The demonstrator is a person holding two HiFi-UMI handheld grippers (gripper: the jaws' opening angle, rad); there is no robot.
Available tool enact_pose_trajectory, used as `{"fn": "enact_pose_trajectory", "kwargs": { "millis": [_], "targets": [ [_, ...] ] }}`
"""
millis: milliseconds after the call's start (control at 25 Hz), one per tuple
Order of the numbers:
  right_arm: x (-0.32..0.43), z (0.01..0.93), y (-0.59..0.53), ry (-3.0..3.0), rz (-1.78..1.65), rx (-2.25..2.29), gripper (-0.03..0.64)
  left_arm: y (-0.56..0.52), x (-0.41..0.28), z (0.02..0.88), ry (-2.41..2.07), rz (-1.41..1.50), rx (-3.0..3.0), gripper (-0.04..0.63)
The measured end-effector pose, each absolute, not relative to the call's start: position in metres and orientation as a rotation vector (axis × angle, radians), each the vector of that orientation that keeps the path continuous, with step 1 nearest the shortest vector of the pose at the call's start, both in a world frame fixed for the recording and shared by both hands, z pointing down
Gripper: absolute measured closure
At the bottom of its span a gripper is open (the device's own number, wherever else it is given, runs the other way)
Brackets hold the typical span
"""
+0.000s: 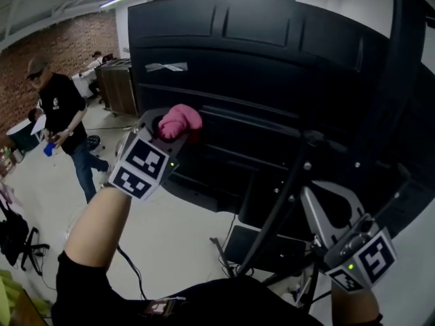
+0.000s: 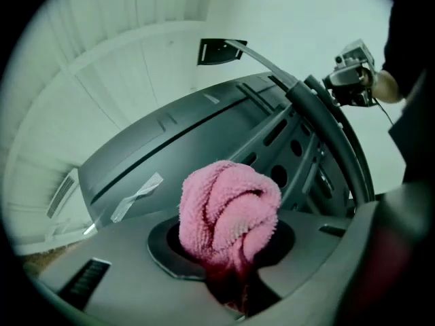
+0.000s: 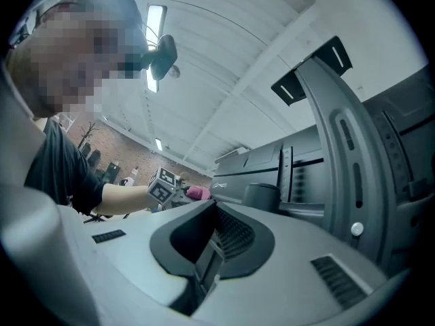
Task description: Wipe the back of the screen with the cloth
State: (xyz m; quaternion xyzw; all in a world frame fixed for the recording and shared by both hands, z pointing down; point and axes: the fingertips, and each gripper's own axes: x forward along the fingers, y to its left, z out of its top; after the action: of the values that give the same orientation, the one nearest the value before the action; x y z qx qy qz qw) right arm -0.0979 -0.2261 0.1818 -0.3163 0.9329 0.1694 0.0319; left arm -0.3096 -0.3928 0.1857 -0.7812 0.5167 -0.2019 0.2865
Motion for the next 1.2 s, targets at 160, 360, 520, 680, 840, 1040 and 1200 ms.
{"fn": "enact_pose_trajectory", "kwargs": {
  "millis": [160,360,520,680,840,1040,1200],
  "targets": [
    [-0.081,0.184,-0.218,2.855,0.513,-1.019,0.615,-0.388,-0.293,0.191,1.370,-0.711,-1.879,0.477],
    [-0.069,0.185,-0.222,2.851,0.506,-1.042,0.615,-0.385,-0.290,0.192,1.283,-0.979,-1.785,0.477],
    [-0.067,0.185,-0.226,2.846,0.498,-1.030,0.615,-0.374,-0.271,0.195,1.221,-0.948,-2.004,0.473],
    [-0.064,0.184,-0.223,2.836,0.496,-1.022,0.615,-0.372,-0.270,0.192,1.311,-0.880,-1.968,0.472],
    [-0.055,0.185,-0.229,2.829,0.487,-1.029,0.615,-0.354,-0.243,0.193,1.249,-0.756,-2.113,0.472],
    [-0.049,0.186,-0.224,2.818,0.486,-1.029,0.615,-0.354,-0.205,0.200,1.208,-0.821,-2.022,0.474],
    [-0.041,0.186,-0.222,2.808,0.481,-1.036,0.615,-0.333,-0.137,0.208,1.018,-0.780,-2.122,0.472]
  ]
}}
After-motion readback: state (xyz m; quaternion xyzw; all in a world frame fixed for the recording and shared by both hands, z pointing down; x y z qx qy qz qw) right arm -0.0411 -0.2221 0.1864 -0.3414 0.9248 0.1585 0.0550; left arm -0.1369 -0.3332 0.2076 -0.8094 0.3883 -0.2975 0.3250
